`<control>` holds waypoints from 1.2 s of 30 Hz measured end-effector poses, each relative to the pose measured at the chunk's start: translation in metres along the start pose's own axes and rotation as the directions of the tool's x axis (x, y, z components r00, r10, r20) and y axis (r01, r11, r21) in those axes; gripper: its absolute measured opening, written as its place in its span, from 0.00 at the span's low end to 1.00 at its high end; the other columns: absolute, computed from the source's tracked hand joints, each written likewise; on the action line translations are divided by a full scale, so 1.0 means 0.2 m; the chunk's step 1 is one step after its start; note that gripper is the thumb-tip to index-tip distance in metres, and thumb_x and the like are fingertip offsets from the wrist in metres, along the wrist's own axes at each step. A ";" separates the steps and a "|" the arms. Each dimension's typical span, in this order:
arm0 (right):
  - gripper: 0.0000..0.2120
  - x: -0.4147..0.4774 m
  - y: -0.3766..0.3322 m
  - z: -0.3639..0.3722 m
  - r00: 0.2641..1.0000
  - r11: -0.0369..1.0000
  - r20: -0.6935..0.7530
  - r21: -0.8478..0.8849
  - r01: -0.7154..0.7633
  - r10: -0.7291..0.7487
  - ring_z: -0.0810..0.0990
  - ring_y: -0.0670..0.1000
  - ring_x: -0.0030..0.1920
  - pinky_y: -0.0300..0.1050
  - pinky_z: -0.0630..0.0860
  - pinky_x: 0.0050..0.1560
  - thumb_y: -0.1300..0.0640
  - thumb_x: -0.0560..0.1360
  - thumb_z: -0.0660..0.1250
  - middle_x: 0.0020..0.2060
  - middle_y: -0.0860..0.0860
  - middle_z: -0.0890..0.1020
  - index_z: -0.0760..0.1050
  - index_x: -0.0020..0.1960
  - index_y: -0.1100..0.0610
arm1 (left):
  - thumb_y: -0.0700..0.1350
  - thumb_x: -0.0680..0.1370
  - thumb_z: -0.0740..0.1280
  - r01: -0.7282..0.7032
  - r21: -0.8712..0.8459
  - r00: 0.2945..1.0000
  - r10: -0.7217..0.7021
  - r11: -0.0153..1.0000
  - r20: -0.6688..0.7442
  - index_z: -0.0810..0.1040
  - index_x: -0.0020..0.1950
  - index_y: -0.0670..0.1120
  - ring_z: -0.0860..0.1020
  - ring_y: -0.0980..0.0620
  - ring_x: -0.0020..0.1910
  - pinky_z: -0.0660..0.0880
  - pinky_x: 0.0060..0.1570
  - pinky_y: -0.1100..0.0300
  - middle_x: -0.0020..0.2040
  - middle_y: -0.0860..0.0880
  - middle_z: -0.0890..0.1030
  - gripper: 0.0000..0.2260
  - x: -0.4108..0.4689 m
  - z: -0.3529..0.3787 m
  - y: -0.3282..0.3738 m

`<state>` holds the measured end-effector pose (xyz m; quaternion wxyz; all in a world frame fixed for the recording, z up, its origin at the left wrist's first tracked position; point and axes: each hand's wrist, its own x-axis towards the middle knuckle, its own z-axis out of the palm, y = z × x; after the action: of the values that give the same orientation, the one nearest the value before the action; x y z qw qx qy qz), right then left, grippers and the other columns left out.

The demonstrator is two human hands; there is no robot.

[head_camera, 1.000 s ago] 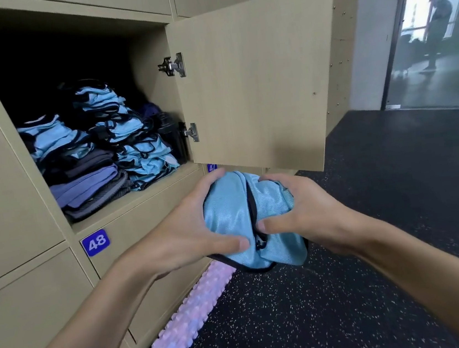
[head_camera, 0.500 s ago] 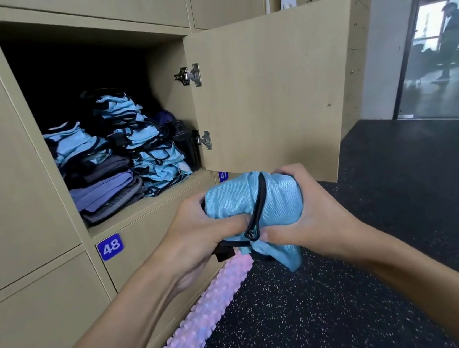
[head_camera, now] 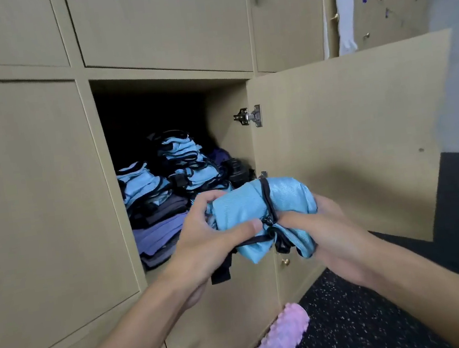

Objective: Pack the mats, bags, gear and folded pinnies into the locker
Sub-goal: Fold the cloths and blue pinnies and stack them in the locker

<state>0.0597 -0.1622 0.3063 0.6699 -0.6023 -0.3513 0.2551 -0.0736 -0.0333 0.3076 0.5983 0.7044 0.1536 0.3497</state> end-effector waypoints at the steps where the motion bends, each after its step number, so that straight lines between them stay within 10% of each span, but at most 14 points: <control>1: 0.11 0.06 -0.02 0.04 1.000 1.000 0.029 0.004 0.001 -0.001 0.85 0.58 0.52 0.60 0.79 0.58 0.64 0.75 0.70 0.50 0.57 0.86 0.80 0.57 0.57 | 0.36 0.67 0.80 -0.034 -0.012 0.999 0.034 0.999 -0.043 0.76 0.59 0.51 0.85 0.51 0.43 0.82 0.43 0.58 0.43 0.54 0.85 0.26 0.04 -0.03 0.01; 6: 0.12 0.32 -0.04 0.12 0.992 0.998 0.128 0.070 0.010 -0.019 0.85 0.56 0.53 0.55 0.79 0.57 0.65 0.77 0.66 0.51 0.56 0.86 0.80 0.59 0.58 | 0.39 0.70 0.78 -0.100 0.005 0.993 0.100 0.995 -0.066 0.75 0.60 0.53 0.85 0.51 0.42 0.81 0.43 0.55 0.44 0.53 0.86 0.23 0.25 -0.13 0.01; 12: 0.26 0.59 0.10 0.02 0.963 0.973 -0.150 -0.091 0.212 -0.224 0.84 0.43 0.45 0.42 0.81 0.48 0.59 0.74 0.72 0.51 0.47 0.81 0.66 0.65 0.40 | 0.45 0.69 0.80 -0.051 0.094 0.990 0.063 0.994 -0.129 0.77 0.58 0.51 0.85 0.49 0.47 0.81 0.54 0.44 0.49 0.51 0.86 0.21 0.56 -0.05 -0.15; 17: 0.22 0.87 0.06 0.02 0.942 0.924 -0.078 -0.234 0.302 -0.327 0.77 0.46 0.60 0.40 0.75 0.58 0.47 0.71 0.75 0.62 0.42 0.74 0.72 0.61 0.36 | 0.51 0.70 0.79 -0.159 0.258 0.947 0.221 0.953 -0.231 0.71 0.58 0.58 0.85 0.47 0.43 0.82 0.46 0.42 0.48 0.51 0.84 0.23 0.82 -0.07 -0.13; 21: 0.27 1.12 -0.07 0.11 0.932 0.915 -0.024 -0.200 0.349 -0.361 0.76 0.47 0.63 0.36 0.75 0.55 0.46 0.69 0.77 0.65 0.42 0.72 0.71 0.66 0.39 | 0.54 0.71 0.76 -0.235 0.402 0.883 0.367 0.885 -0.293 0.71 0.56 0.57 0.83 0.53 0.40 0.82 0.45 0.46 0.43 0.57 0.83 0.19 0.99 -0.16 -0.04; 25: 0.31 1.32 -0.15 0.26 0.920 0.909 0.084 -0.145 0.391 -0.382 0.72 0.45 0.66 0.38 0.72 0.59 0.47 0.70 0.76 0.67 0.44 0.70 0.70 0.70 0.45 | 0.58 0.71 0.74 -0.200 0.467 0.817 0.410 0.861 -0.406 0.69 0.62 0.59 0.77 0.65 0.48 0.77 0.46 0.65 0.58 0.55 0.74 0.23 1.08 -0.28 0.01; 30: 0.35 1.50 -0.17 0.52 0.876 0.895 0.272 -0.093 0.435 -0.398 0.66 0.41 0.66 0.36 0.66 0.57 0.44 0.71 0.75 0.71 0.45 0.66 0.65 0.74 0.47 | 0.45 0.76 0.73 -0.150 0.675 0.614 0.604 0.722 -0.509 0.64 0.68 0.54 0.67 0.79 0.45 0.64 0.42 0.83 0.61 0.46 0.68 0.26 1.07 -0.42 0.03; 36: 0.37 1.62 -0.14 0.79 0.783 0.831 0.455 -0.148 0.536 -0.423 0.68 0.41 0.60 0.36 0.65 0.59 0.42 0.72 0.73 0.67 0.46 0.65 0.63 0.75 0.51 | 0.44 0.81 0.67 0.109 0.790 0.479 0.664 0.604 -0.574 0.75 0.65 0.48 0.64 0.54 0.71 0.54 0.60 0.77 0.76 0.47 0.59 0.13 1.10 -0.59 -0.02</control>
<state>0.1357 0.1805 0.3920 0.5370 -0.5112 -0.6557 0.1429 0.0026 0.1939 0.3758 0.0307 0.6385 0.4143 0.6479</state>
